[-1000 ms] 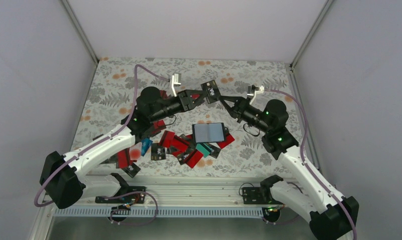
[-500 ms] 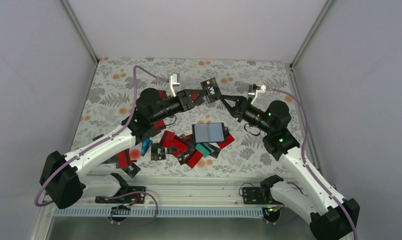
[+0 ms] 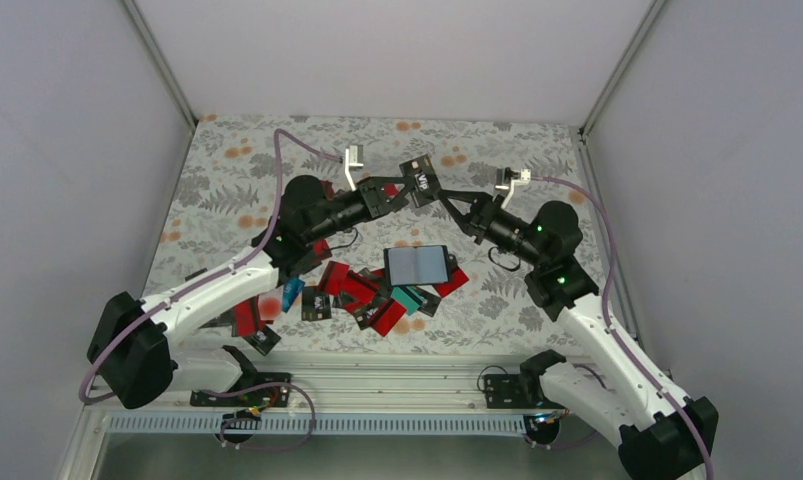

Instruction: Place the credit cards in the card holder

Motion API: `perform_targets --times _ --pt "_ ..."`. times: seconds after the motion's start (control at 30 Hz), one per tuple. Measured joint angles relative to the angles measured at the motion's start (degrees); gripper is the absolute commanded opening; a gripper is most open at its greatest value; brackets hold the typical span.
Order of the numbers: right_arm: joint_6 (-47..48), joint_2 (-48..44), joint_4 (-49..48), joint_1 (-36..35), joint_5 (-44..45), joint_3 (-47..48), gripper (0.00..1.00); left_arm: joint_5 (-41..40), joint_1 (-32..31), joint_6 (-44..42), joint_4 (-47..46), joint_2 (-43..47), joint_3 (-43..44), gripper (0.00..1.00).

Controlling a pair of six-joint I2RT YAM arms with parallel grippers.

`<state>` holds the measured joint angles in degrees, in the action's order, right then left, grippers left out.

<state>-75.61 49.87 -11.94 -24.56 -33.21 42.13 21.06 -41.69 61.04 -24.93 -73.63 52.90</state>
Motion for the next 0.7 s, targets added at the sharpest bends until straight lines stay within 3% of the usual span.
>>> perform_targets --times 0.07,0.2,0.27,0.53,0.7 --pt "0.02 0.09 0.59 0.11 0.00 0.00 0.04 0.20 -0.02 0.31 -1.03 0.07 0.00 0.02" --pt "1.81 0.79 2.82 0.20 0.02 0.35 0.42 0.22 -0.02 0.39 -1.11 0.17 0.02 0.02" --pt "3.93 1.31 6.01 0.28 0.39 1.20 0.50 -0.11 -0.02 -0.24 0.68 0.28 0.02 0.02" --pt "21.05 4.33 23.67 2.03 6.54 5.92 0.55 -4.63 0.02 -6.67 16.92 0.81 0.63 0.02" --pt "29.44 8.94 28.83 2.91 8.22 3.76 0.53 -5.20 0.04 -9.77 22.73 -2.27 0.68 0.02"
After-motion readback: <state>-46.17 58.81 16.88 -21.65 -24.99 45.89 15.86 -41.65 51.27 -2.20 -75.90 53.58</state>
